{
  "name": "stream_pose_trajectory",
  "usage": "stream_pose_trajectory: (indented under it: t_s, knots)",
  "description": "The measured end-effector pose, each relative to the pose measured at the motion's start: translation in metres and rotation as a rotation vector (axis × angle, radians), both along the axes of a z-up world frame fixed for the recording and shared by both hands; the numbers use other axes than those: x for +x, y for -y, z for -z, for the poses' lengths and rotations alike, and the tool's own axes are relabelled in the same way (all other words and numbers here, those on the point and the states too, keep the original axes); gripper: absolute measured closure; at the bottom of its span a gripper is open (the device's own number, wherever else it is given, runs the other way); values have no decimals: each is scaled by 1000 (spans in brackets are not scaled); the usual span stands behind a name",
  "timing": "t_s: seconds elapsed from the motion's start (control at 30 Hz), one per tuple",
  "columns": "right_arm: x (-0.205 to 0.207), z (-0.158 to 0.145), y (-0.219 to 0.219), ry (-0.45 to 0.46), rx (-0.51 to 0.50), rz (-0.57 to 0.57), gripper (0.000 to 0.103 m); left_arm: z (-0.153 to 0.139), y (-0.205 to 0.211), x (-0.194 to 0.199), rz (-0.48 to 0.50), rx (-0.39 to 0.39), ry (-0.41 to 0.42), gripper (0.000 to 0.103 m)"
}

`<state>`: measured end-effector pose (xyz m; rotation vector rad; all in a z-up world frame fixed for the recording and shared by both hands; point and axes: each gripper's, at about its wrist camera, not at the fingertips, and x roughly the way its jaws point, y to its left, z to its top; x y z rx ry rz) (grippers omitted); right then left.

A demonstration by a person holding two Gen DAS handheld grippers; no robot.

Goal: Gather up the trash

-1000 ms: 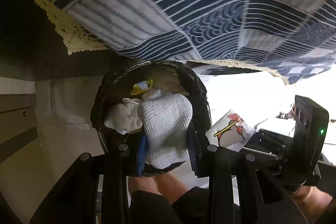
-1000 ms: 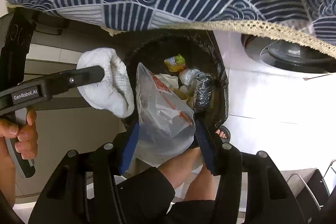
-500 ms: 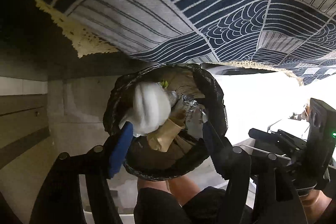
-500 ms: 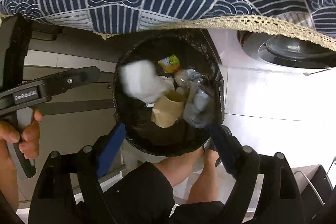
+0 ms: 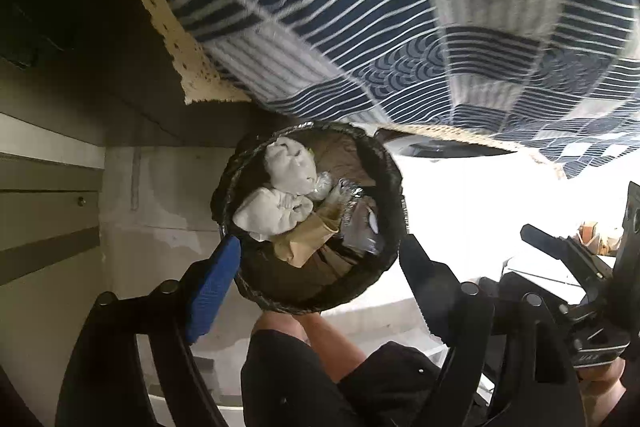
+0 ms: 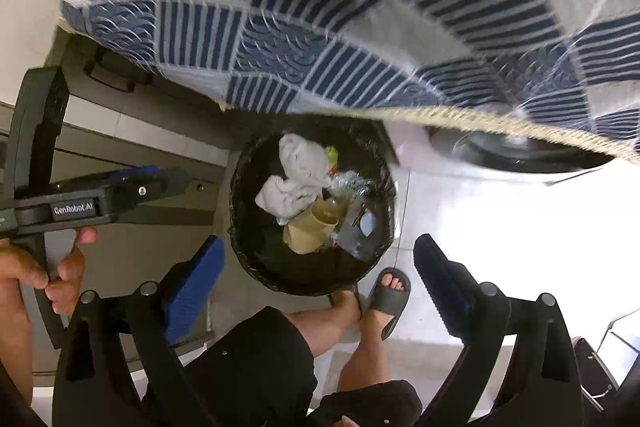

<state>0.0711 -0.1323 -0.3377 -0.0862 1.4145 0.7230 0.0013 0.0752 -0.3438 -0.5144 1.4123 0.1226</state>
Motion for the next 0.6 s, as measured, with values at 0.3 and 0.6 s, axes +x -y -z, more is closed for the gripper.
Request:
stream_pose_trajectory:
  t_s: [0.3, 0.6]
  knots:
    - [-8, -98, 37, 190, 40, 76, 5, -84, 23, -14, 9, 19, 116, 14]
    - [2, -191, 53, 395, 126, 122, 5, -182, 45, -18, 43, 115, 280, 10]
